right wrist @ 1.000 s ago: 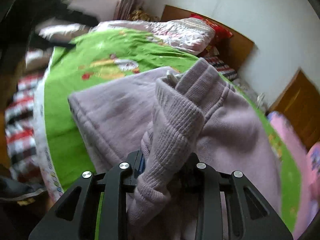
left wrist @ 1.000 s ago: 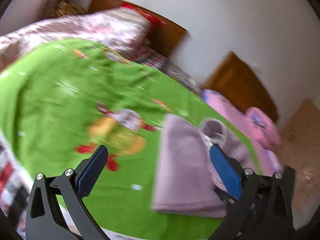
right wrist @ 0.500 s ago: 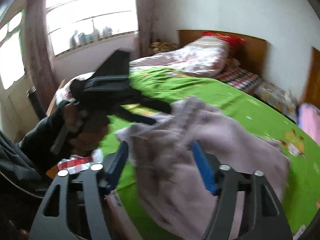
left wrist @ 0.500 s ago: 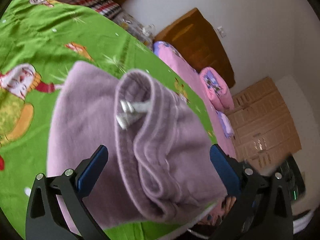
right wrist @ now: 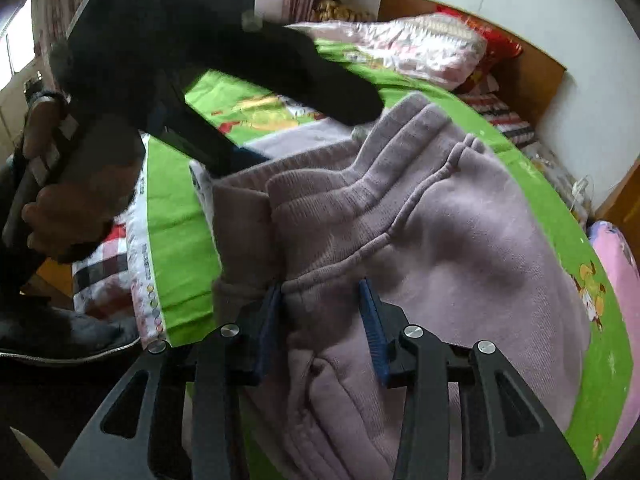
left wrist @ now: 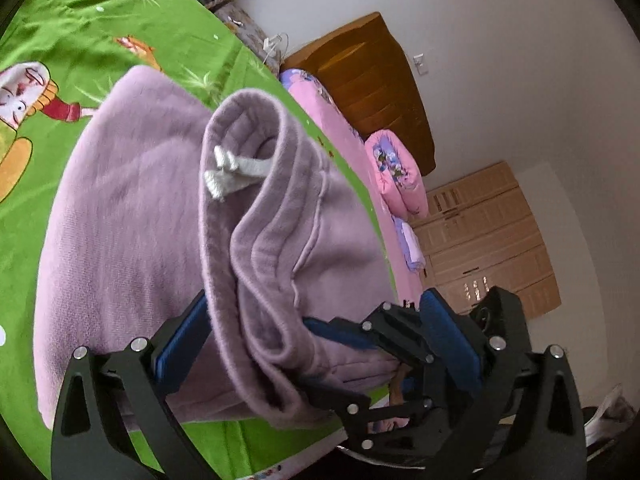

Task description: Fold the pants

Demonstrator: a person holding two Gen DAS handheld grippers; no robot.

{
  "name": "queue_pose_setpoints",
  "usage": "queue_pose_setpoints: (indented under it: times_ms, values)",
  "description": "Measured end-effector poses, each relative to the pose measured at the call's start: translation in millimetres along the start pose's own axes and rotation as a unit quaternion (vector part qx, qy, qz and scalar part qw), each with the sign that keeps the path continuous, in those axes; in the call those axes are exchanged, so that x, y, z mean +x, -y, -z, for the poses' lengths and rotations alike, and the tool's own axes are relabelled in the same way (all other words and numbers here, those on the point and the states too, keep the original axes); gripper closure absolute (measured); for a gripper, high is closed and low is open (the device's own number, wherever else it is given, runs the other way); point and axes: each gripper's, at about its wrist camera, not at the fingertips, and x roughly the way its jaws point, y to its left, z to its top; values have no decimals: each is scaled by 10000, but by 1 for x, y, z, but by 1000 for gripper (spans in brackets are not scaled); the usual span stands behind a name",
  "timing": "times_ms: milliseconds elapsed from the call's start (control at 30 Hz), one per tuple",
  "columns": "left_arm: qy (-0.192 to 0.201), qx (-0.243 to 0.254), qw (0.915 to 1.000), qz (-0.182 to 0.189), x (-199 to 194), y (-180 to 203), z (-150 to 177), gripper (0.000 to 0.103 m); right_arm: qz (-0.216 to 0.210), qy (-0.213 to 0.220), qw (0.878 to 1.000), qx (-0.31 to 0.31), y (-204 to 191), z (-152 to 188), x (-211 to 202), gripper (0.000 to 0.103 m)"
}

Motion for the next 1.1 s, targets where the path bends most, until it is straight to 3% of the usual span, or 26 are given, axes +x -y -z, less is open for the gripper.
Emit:
queue_pose_setpoints:
  times_ms: [33,100,233,333,500,567,633,733,800,900,1000,1100]
  values:
    - [-6,20,10000,18,0,-1,-1,2,51,63,10000,26,-1,0,-2,81]
    - [-23,21,9999,97,0,-1,-2,2,-24,272,9996,80,-7,0,-13,90]
    - [-47,-53,9996,261,-2,-4,-2,2,-146,568,9982,-95,-21,-9,-33,89]
    - [-90,-8,9996,264,-1,-6,-2,2,-178,301,9993,-111,-25,-4,-12,89]
    - [-313,172,9991,-228,8,2,-1,2,-403,336,9986,115,-22,2,0,86]
    - [-426,268,9972,-552,15,6,1,2,-440,433,9980,110,-21,1,-3,82]
    - [-557,388,9929,-979,26,12,2,2,-621,531,9964,207,-18,6,-9,68]
    - [-567,369,9904,-1208,30,16,1,2,-984,830,9910,376,-7,22,-39,62]
    - [-563,307,9901,-1250,29,16,0,2,-981,1051,9885,472,3,37,-64,59]
    - [-563,256,9890,-1344,31,18,-1,2,-735,1457,9816,996,36,72,-110,46]
    - [-584,345,9851,-1582,39,26,-2,2,-147,1673,9682,1854,68,117,-142,15]
    - [-576,529,9811,-1770,42,29,1,3,408,1403,9560,2543,82,160,-146,13]
